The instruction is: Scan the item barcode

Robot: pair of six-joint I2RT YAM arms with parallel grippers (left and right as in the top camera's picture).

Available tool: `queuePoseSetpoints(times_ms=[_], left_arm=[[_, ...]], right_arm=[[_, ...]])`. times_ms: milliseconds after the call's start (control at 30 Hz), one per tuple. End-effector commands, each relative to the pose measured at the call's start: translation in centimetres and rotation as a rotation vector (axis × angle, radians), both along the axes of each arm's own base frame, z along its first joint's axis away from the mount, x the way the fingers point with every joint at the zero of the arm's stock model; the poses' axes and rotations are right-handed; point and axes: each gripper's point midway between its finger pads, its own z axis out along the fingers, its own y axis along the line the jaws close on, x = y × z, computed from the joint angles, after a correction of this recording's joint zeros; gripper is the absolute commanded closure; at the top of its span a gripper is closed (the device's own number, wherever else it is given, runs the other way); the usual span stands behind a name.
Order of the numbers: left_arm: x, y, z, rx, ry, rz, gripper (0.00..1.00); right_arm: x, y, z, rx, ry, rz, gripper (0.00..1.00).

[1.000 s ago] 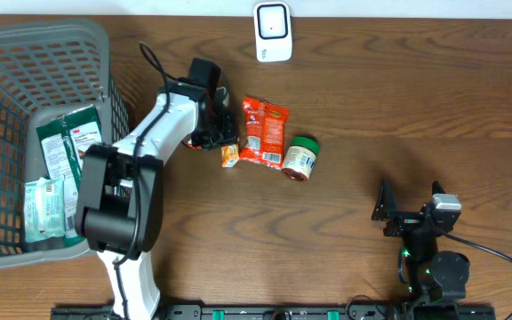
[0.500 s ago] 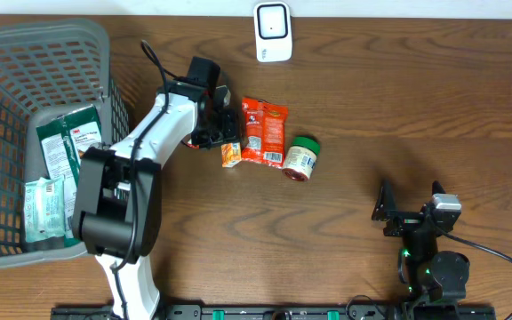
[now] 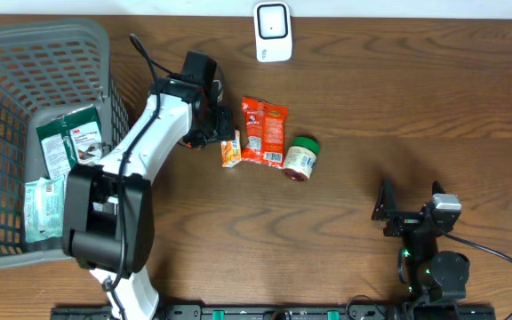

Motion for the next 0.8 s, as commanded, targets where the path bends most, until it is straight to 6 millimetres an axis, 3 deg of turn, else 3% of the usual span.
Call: queuePoseSetpoints(times_ms=[0, 100, 333, 567, 767], left_arm=[[-0.4, -1.0, 2.1, 0.001, -0.041, -0.034, 0.45], [-0.9, -2.0, 1.7, 0.027, -0.046, -0.063, 0.45], [-1.2, -1.1, 0.1, 0.177, -0.065, -0.008, 0.45], [-1.1, -1.6, -1.7, 0.174, -0.096, 0.006, 0.45], [-0.7, -1.2, -1.9, 0.197, -0.115, 0.015, 0.45]], right_arm=[[0.0, -0.2, -0.2, -0.012, 0.006, -0.005, 0.01], [0.0, -0.2, -0.2, -0.012, 0.006, -0.005, 0.01], [0.0, -0.2, -0.2, -0.012, 0.006, -0.005, 0.01], [0.0, -0.2, -0.2, -0.012, 0.006, -0.005, 0.01], [0.0, -0.2, -0.2, -0.012, 0.006, -0.005, 0.01]])
